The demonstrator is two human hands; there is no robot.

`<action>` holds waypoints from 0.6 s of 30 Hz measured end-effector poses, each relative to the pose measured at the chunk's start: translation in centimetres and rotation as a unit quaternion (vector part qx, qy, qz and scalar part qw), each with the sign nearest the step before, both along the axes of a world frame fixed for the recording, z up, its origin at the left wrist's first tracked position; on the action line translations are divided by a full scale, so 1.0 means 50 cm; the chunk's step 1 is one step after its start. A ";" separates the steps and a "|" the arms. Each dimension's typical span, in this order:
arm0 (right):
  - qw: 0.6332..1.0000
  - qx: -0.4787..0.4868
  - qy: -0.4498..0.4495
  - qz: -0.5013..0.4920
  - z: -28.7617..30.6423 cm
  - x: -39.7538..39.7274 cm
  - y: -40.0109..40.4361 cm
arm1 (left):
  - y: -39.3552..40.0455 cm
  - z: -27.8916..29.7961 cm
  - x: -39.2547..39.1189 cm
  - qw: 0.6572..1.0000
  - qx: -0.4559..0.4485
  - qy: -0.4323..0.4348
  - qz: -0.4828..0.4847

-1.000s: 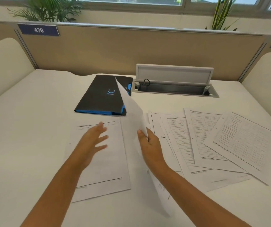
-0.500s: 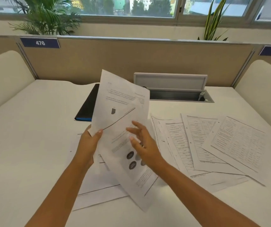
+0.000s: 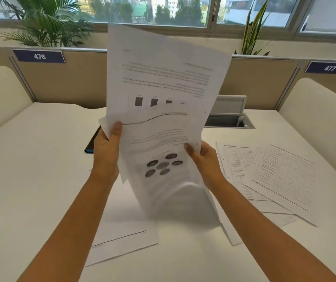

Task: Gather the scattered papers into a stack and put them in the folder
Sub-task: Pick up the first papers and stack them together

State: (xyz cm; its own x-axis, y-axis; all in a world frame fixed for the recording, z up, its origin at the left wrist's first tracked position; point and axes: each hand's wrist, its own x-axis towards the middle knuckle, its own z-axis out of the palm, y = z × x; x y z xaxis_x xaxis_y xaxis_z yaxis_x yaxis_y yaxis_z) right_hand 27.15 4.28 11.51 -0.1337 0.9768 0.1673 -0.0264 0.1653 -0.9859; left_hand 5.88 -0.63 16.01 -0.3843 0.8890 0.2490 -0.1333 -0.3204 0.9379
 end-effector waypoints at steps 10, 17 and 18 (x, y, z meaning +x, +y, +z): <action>0.996 0.083 0.005 0.022 0.039 -0.018 0.008 | 0.031 0.023 0.033 0.999 0.043 0.024 -0.022; 0.999 0.035 -0.026 -0.008 0.006 0.005 0.039 | 0.058 -0.049 0.042 0.997 -0.041 0.067 -0.010; 0.999 0.028 -0.032 -0.013 0.001 0.010 0.044 | 0.060 -0.062 0.042 0.996 -0.051 0.076 -0.007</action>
